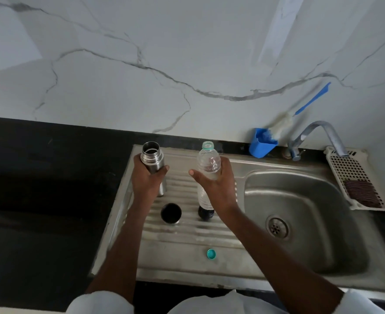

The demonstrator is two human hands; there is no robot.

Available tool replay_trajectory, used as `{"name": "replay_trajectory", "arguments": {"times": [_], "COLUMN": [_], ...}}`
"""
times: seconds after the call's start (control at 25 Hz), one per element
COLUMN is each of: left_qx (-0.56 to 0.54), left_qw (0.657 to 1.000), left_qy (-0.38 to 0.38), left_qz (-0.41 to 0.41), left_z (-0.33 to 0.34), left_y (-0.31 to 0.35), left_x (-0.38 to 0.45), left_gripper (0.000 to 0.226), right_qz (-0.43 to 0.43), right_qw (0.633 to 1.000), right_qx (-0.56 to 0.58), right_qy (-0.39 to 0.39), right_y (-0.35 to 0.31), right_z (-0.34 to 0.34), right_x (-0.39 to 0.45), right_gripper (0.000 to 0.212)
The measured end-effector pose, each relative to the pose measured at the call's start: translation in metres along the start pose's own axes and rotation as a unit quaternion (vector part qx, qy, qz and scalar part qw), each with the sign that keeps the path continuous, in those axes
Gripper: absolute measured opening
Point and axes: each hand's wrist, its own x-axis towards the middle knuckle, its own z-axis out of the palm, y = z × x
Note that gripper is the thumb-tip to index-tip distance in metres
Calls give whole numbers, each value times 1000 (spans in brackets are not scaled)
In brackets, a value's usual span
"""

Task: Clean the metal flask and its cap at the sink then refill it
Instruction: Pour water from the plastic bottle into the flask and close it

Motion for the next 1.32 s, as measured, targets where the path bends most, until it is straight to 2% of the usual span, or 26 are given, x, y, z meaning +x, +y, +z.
{"name": "replay_trajectory", "arguments": {"times": [0.4, 0.6, 0.72, 0.8, 0.88, 0.96, 1.0, 1.12, 1.32], "left_qx": [-1, -5, 90, 143, 170, 215, 245, 318, 338], "left_qw": [1000, 999, 996, 983, 970, 972, 968, 945, 934], "left_qy": [-18, -48, 15, 111, 162, 82, 27, -75, -113], "left_qz": [4, 20, -17, 6, 60, 52, 35, 3, 14], "left_z": [-1, -11, -13, -3, 22, 51, 64, 88, 96], "left_y": [-7, 2, 9, 15, 11, -6, -19, -50, -65], "left_x": [-5, -24, -64, -111, -157, -191, -205, -231, -247], "left_gripper": [79, 93, 106, 87, 45, 14, 11, 24, 18], "right_qz": [-8, -24, -37, -38, -42, -42, -39, -32, -13], "right_qw": [999, 996, 993, 991, 987, 981, 977, 968, 960], "right_qx": [-8, -26, -37, -40, -57, -75, -76, -77, -83], "right_qy": [-48, -78, -102, -120, -142, -174, -194, -235, -268], "right_y": [13, 15, 18, 22, 28, 33, 36, 47, 63], "right_z": [-7, -34, -57, -72, -87, -99, -106, -124, -141], "right_x": [-16, -24, -25, -25, -26, -27, -28, -31, -34], "right_gripper": [59, 60, 61, 62, 62, 60, 59, 59, 60]}}
